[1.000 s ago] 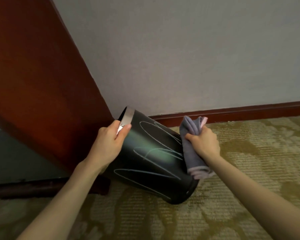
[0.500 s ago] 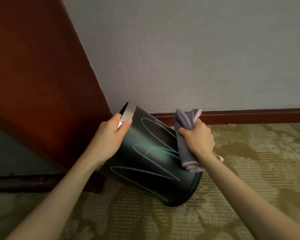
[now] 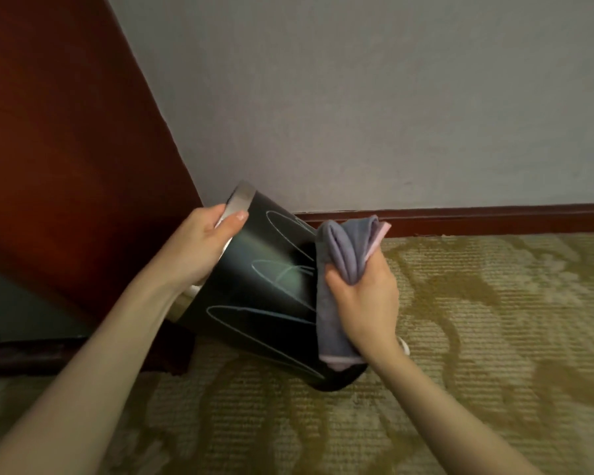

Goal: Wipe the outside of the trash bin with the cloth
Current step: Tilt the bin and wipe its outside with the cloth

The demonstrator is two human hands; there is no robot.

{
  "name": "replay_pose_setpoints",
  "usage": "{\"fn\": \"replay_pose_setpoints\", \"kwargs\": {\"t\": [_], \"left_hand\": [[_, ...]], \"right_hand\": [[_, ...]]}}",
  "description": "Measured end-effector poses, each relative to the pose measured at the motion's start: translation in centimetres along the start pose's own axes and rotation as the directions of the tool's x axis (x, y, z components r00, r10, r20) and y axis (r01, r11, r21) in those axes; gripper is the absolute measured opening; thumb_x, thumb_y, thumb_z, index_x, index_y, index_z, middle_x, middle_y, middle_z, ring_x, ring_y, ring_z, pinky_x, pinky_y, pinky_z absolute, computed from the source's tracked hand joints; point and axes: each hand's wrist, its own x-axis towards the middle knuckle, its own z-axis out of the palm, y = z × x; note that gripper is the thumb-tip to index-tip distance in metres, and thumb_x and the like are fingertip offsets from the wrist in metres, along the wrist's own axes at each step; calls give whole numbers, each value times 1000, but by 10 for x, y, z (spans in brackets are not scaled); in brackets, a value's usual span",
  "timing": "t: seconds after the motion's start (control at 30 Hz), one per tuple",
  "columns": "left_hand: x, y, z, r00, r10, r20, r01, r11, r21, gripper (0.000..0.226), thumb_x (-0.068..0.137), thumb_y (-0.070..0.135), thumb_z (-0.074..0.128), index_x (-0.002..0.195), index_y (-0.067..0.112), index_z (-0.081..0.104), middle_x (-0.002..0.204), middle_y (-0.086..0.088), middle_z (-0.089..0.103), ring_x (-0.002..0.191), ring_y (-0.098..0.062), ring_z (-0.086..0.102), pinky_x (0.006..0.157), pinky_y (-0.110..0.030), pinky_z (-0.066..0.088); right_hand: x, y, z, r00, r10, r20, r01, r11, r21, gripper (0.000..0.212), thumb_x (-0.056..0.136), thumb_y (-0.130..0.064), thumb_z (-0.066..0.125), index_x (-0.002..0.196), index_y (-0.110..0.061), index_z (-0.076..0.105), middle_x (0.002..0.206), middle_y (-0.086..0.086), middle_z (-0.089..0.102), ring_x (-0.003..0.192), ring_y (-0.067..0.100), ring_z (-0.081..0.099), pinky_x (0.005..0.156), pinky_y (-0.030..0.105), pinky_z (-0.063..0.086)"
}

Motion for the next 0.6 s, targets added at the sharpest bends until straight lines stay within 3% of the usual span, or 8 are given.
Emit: {"fn": "replay_pose_setpoints", "kwargs": {"t": [0.17, 0.23, 0.3, 0.43, 0.53, 0.6], "left_hand": [[-8, 0, 3, 999, 27, 42, -26, 999, -32, 56, 89, 49, 45, 103, -4, 58, 101, -30, 63, 94, -40, 62, 88, -60, 45], [-13, 2, 5, 997, 58, 46, -56, 998, -42, 53, 87, 49, 45, 102, 0, 61, 98, -24, 67, 92, -35, 65, 87, -57, 47], [-16, 3, 6, 995, 93, 48, -91, 995, -49, 49, 88, 46, 45, 99, 2, 61, 94, -21, 68, 90, -33, 65, 84, -57, 48], [-19, 2, 9, 994, 106, 14, -105, 994, -30, 57, 88, 48, 43, 96, -7, 57, 93, -31, 63, 87, -44, 61, 79, -60, 47], [-16, 5, 13, 994, 106, -39, -106, 994, 19, 49, 95, 41, 43, 92, -5, 57, 89, -30, 62, 84, -43, 60, 76, -59, 48], [-12, 8, 17, 991, 116, -69, -111, 991, 70, 46, 97, 37, 43, 86, -6, 56, 84, -31, 60, 79, -43, 59, 73, -56, 46]], "right_hand": [[55, 15, -3, 974, 225, 25, -218, 962, -165, 28, 73, -38, 64, 86, -16, 51, 79, 3, 56, 69, 26, 56, 55, 30, 38], [77, 26, -3, 950, 303, 77, -284, 940, -189, 32, 74, -38, 66, 87, -10, 54, 80, 7, 58, 64, 22, 54, 52, 28, 36], [95, 37, -2, 923, 365, 125, -334, 918, -213, 43, 74, -38, 67, 99, -4, 60, 92, 14, 64, 70, 25, 56, 60, 29, 42], [111, 50, -1, 880, 445, 167, -394, 879, -268, 58, 75, -39, 68, 119, -4, 56, 112, 18, 62, 84, 29, 57, 68, 30, 38], [106, 46, 0, 908, 401, 121, -341, 876, -340, 49, 74, -42, 66, 107, -7, 58, 104, 18, 64, 74, 29, 56, 62, 30, 37], [100, 36, -1, 931, 349, 103, -290, 883, -369, 42, 74, -43, 66, 99, -10, 57, 99, 17, 64, 79, 33, 59, 62, 31, 36]]}}
